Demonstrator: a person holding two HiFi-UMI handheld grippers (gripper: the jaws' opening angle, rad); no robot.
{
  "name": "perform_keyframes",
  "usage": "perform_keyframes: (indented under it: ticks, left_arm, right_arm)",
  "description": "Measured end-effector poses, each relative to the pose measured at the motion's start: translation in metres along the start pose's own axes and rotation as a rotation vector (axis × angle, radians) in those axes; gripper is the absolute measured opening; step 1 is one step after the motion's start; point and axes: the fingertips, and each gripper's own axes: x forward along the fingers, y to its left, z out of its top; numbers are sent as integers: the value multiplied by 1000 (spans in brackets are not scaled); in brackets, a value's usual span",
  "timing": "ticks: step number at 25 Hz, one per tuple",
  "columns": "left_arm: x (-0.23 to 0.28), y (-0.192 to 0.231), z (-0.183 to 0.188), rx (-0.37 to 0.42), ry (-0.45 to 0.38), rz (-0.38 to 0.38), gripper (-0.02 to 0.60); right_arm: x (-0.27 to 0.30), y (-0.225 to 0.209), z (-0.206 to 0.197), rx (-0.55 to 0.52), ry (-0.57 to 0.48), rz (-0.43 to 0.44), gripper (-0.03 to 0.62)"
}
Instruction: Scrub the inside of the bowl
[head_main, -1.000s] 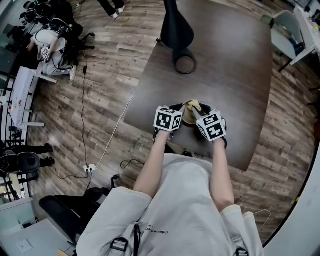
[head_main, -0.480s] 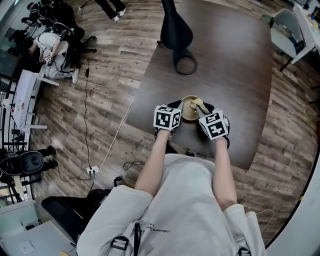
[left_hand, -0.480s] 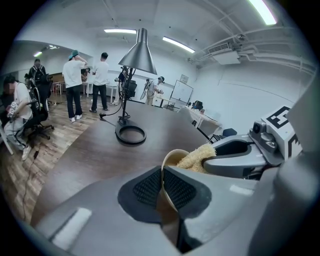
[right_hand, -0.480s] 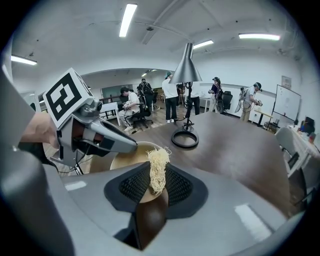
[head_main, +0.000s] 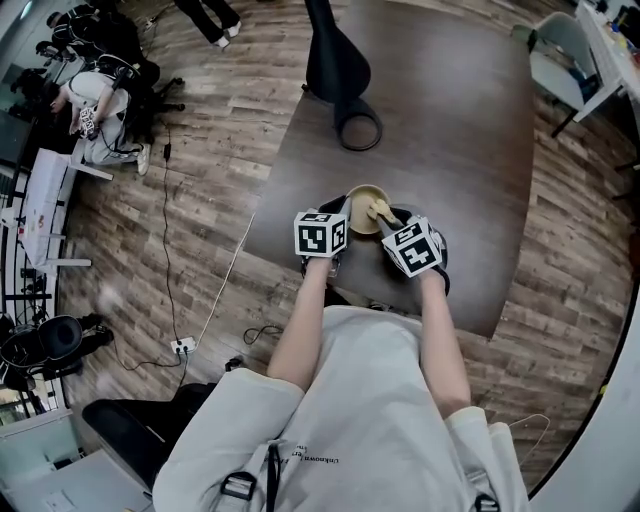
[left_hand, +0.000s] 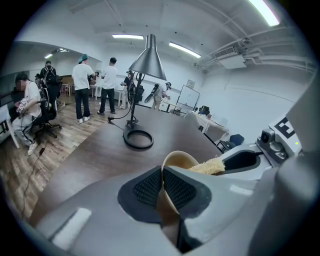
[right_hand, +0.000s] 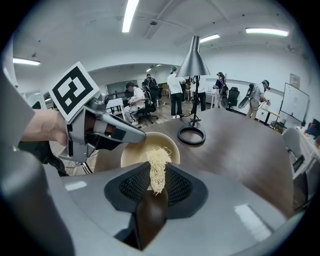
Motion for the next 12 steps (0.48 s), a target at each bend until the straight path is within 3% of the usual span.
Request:
perform_keyframes:
  ticks: [8,12]
  left_arm:
    - [2,0,14,-7,-31,7,15]
    - [1,-5,18,67,-21,26,14]
  right_arm:
    - [0,5,10,-25,10,62,107]
    - [-1,13,11,-32,20,106,106]
